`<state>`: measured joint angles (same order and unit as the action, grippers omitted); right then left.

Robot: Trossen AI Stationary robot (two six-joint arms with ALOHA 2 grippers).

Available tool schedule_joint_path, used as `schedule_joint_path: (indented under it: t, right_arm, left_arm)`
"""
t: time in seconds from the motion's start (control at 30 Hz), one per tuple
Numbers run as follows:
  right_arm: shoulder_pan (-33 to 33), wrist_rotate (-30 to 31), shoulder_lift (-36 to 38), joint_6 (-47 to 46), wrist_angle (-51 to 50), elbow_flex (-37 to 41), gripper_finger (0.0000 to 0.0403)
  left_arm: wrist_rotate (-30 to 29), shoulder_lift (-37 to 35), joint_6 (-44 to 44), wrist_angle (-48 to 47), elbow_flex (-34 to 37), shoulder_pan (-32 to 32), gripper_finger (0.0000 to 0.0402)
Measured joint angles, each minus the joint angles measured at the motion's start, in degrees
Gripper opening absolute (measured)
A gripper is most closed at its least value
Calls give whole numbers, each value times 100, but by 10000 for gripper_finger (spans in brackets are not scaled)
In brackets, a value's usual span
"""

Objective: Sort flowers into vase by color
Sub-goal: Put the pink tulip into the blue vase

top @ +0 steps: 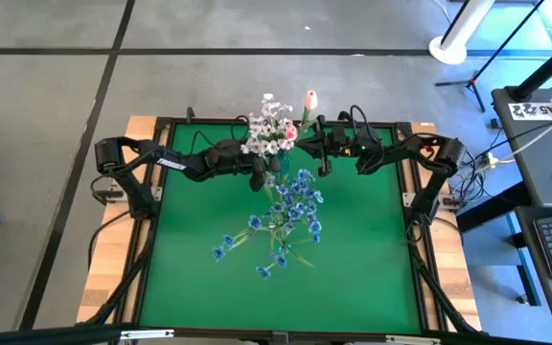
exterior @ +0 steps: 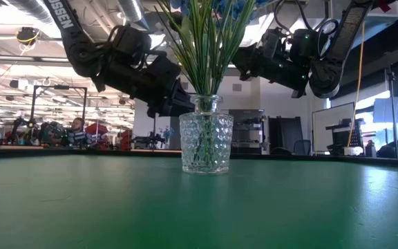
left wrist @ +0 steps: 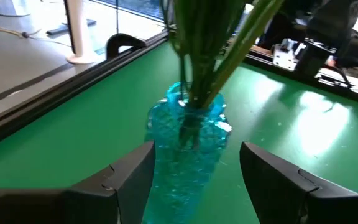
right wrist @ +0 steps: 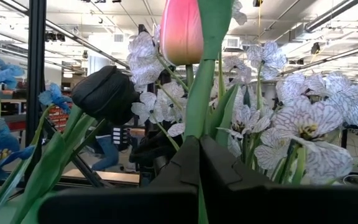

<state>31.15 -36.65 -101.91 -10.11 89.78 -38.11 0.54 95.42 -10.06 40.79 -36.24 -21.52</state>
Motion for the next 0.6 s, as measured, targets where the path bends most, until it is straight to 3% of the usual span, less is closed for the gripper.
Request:
schedule_joint_path:
  t: [0.6]
  right_arm:
    - [0,5,0,2,-2,2,0]
  left_arm:
    - [56,0,461,-774,-628,-14,231]
